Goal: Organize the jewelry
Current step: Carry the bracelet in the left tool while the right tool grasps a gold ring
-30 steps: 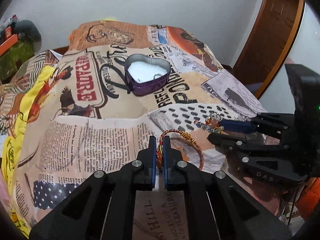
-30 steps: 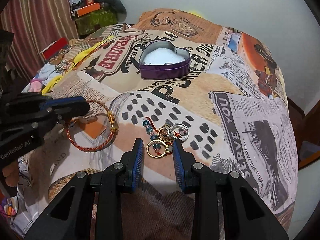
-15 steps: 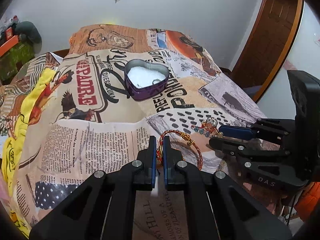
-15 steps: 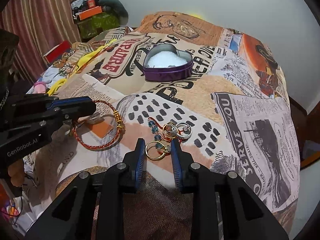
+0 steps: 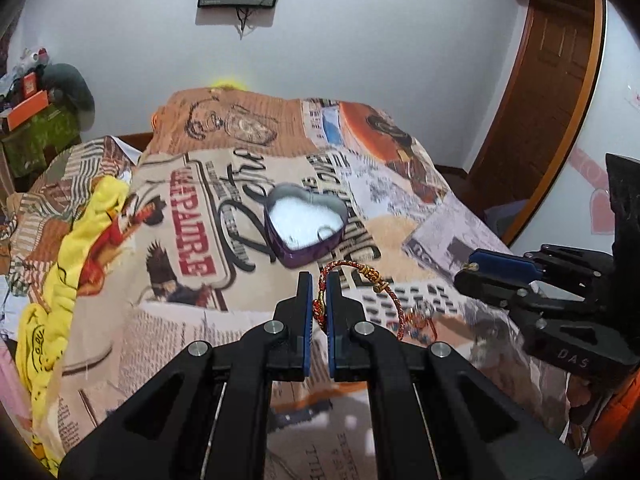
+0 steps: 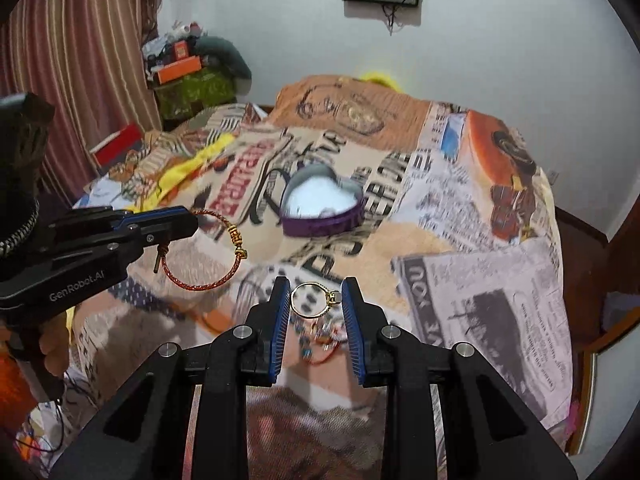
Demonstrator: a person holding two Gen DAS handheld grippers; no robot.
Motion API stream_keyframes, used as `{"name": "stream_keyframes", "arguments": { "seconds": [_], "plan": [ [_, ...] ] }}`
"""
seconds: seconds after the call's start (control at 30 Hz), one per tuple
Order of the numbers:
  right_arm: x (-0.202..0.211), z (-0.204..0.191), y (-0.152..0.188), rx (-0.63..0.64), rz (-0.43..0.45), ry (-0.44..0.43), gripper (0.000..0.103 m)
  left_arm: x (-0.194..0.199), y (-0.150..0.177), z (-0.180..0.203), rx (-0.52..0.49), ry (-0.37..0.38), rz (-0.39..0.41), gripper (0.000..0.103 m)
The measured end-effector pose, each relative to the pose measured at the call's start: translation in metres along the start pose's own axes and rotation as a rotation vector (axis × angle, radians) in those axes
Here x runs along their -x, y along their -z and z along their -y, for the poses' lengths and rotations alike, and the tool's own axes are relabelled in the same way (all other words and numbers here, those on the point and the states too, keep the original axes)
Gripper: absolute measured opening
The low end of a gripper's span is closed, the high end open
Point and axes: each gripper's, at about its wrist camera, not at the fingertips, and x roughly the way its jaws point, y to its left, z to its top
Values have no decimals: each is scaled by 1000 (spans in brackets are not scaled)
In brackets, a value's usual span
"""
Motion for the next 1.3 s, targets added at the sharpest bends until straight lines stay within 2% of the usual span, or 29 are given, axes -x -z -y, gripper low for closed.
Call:
{"name": "stream_keyframes", "arguments": {
  "seconds": [0.33,0.63,0.97,1.3],
  "plan": [
    [4,18,-35,-30,87,11,24,-14,-32,-11,5,-20,49,4],
    [-17,23,-59,-31,117,1,24,-47,-55,-27,11,-37,35,4],
    [-60,20,-83,3,69,-14,24,-96,-69,-37,12,-30,-27,4],
    [-113,24,-89,44,-65,-31,24,-137,-78,-56,19,-18,-99,4]
  ]
}}
